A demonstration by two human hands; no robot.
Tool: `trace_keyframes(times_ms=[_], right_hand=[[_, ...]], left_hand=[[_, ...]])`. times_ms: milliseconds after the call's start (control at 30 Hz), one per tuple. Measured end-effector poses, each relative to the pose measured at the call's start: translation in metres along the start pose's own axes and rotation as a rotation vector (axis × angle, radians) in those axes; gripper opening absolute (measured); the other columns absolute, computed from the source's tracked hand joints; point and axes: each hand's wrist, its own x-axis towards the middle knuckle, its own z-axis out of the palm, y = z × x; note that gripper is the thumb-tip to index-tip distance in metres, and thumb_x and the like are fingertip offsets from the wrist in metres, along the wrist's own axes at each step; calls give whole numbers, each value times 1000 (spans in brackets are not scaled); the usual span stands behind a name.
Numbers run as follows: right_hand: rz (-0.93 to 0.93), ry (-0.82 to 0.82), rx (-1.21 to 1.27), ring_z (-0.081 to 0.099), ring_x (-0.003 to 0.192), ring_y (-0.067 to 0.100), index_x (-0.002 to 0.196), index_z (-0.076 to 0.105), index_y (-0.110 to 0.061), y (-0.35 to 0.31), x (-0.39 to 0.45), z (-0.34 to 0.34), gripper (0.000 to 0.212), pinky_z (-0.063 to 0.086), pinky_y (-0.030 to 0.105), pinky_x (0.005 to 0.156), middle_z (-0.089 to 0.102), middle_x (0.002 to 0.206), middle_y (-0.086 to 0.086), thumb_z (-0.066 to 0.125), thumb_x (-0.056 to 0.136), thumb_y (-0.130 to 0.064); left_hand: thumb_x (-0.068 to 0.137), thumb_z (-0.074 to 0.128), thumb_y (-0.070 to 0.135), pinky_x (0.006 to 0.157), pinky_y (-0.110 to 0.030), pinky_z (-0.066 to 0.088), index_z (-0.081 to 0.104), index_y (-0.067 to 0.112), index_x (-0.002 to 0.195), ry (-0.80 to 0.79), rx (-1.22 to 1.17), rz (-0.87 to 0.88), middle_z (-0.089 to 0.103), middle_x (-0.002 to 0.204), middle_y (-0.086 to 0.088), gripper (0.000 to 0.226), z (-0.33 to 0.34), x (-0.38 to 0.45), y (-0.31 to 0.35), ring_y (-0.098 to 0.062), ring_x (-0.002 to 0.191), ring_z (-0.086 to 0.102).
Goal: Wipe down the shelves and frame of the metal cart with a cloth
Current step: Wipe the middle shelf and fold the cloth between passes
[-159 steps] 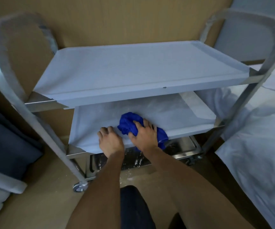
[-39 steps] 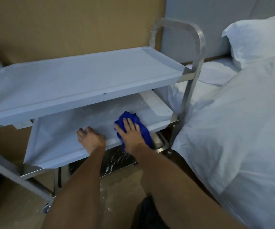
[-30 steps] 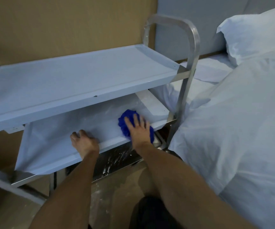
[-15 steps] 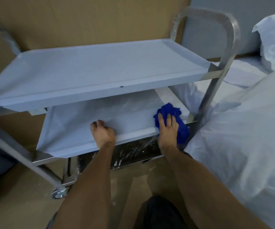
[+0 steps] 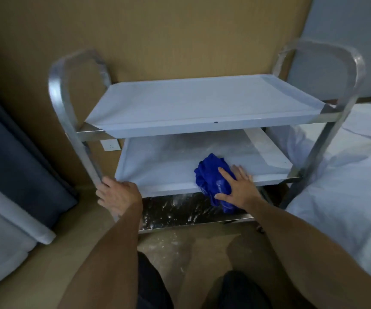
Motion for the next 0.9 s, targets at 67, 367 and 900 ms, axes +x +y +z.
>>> trace_keyframes(times_ms=[67, 367, 900], right_hand=[[-51, -28, -17, -13, 152, 27, 156, -13, -33, 4, 3, 3, 97, 4, 49, 123, -19, 164, 5, 41, 88, -76], [-274, 106, -96, -5, 153, 30, 157, 0, -7, -159, 42, 14, 87, 7, 47, 124, -5, 165, 15, 29, 98, -64], [-319, 119, 40, 5, 153, 26, 157, 14, -13, -294, 65, 26, 72, 3, 46, 122, 11, 166, 8, 36, 100, -49]], left_hand=[[87, 52, 21, 87, -49, 40, 47, 2, 116, 53, -55, -111, 49, 116, -22, 35, -8, 19, -12, -39, 106, 49], [104, 30, 38, 83, -46, 46, 49, 10, 107, -45, -179, 32, 66, 105, -19, 34, -6, 71, -43, -40, 95, 63], [107, 29, 32, 70, -42, 34, 41, 10, 117, -135, -12, -126, 60, 119, -16, 27, -10, 79, -29, -39, 101, 62]])
